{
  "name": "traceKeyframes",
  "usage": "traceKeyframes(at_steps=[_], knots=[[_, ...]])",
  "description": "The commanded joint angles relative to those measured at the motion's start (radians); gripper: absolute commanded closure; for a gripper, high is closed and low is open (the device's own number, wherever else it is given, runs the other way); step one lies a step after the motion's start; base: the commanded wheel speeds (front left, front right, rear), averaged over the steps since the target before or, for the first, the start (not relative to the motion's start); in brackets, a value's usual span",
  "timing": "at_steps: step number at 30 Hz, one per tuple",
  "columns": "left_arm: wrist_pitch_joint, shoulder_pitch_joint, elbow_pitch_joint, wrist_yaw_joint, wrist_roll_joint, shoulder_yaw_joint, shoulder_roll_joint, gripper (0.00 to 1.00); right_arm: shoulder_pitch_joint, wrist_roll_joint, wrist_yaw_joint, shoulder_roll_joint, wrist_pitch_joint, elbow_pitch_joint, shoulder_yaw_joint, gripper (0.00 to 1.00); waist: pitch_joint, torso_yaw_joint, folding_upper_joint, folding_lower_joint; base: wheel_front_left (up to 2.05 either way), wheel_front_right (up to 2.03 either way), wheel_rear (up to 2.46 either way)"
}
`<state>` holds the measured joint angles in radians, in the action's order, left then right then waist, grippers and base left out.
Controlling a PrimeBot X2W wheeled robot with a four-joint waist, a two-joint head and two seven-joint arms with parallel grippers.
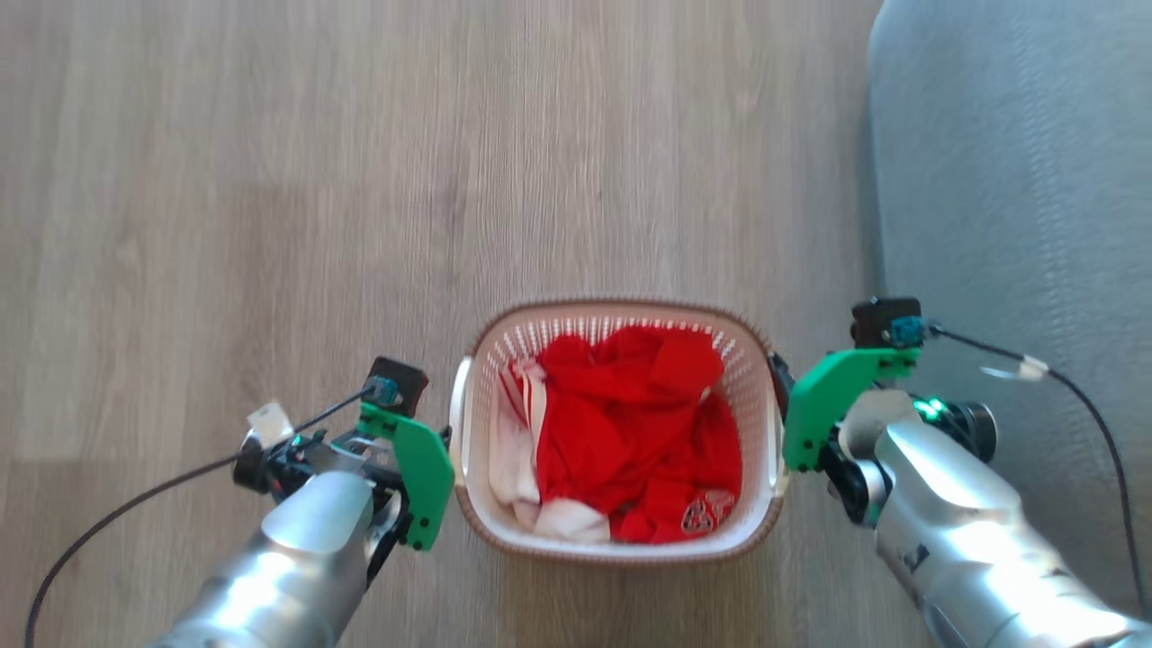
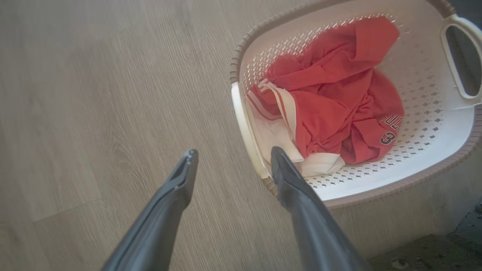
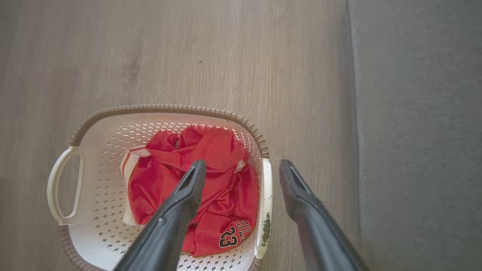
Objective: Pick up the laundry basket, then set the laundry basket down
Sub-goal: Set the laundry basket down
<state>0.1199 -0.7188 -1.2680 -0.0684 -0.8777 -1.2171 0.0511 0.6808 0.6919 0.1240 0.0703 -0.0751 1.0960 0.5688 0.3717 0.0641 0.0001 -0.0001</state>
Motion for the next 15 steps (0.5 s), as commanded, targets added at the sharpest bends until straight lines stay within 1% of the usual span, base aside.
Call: traceKeyframes(at_steps=[1, 6, 11, 15], knots=[[0.030, -0.008, 0.000, 0.010, -0.008, 0.024, 0.026, 0.00, -0.034, 0.015, 0.007, -0.020, -0.032, -0.002, 0.007, 0.00, -0.096, -0.007, -0.0001, 0.0001, 0.00, 0.00, 0.00], [0.083, 0.016, -0.004, 0.014, -0.010, 0.027, 0.027, 0.00, -0.054, 0.044, 0.007, -0.020, -0.070, 0.025, 0.020, 0.00, -0.156, 0.007, -0.0001, 0.0001, 0.00, 0.00, 0.00], [0.128, 0.019, 0.015, 0.030, -0.011, 0.041, 0.023, 0.00, -0.067, 0.064, 0.007, -0.020, -0.116, 0.026, 0.035, 0.00, -0.197, 0.021, -0.0001, 0.0001, 0.00, 0.00, 0.00], [0.140, 0.023, 0.048, 0.052, -0.005, 0.062, 0.030, 0.00, -0.070, 0.068, 0.007, -0.020, -0.156, 0.020, 0.036, 0.00, -0.227, 0.025, -0.0001, 0.0001, 0.00, 0.00, 0.00]])
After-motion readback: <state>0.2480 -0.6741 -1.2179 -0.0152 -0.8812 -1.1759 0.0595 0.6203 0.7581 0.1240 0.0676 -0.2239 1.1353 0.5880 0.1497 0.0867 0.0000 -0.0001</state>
